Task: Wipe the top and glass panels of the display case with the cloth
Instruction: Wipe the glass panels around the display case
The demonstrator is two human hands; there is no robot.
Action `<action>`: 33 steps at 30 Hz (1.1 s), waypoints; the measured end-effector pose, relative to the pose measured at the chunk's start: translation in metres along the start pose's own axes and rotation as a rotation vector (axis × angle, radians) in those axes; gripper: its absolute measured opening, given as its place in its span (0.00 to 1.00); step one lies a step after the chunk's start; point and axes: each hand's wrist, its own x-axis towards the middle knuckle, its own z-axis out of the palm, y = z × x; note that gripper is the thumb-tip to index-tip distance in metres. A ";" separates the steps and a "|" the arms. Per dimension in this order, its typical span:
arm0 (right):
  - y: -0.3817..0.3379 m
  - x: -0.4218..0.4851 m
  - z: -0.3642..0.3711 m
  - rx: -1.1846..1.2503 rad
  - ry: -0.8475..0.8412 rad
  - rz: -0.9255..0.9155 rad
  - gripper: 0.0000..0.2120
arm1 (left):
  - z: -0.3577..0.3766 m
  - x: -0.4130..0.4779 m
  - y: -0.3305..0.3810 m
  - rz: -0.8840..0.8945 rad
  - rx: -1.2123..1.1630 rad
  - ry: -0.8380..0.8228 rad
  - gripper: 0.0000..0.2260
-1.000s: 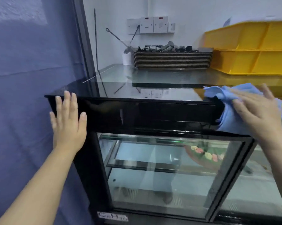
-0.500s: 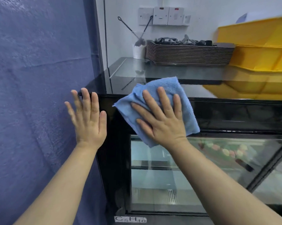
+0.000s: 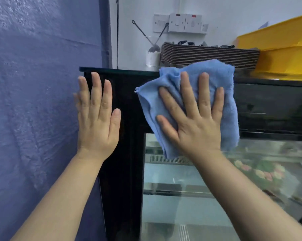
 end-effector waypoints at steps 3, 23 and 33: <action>0.026 0.002 -0.009 0.015 0.045 -0.063 0.25 | -0.001 -0.008 0.006 -0.030 0.057 0.007 0.24; 0.000 -0.118 0.017 0.051 0.099 0.195 0.28 | 0.043 -0.146 -0.003 0.040 0.035 0.128 0.24; -0.066 -0.102 0.037 0.004 0.131 0.005 0.23 | 0.050 -0.190 -0.026 -0.043 0.072 0.078 0.25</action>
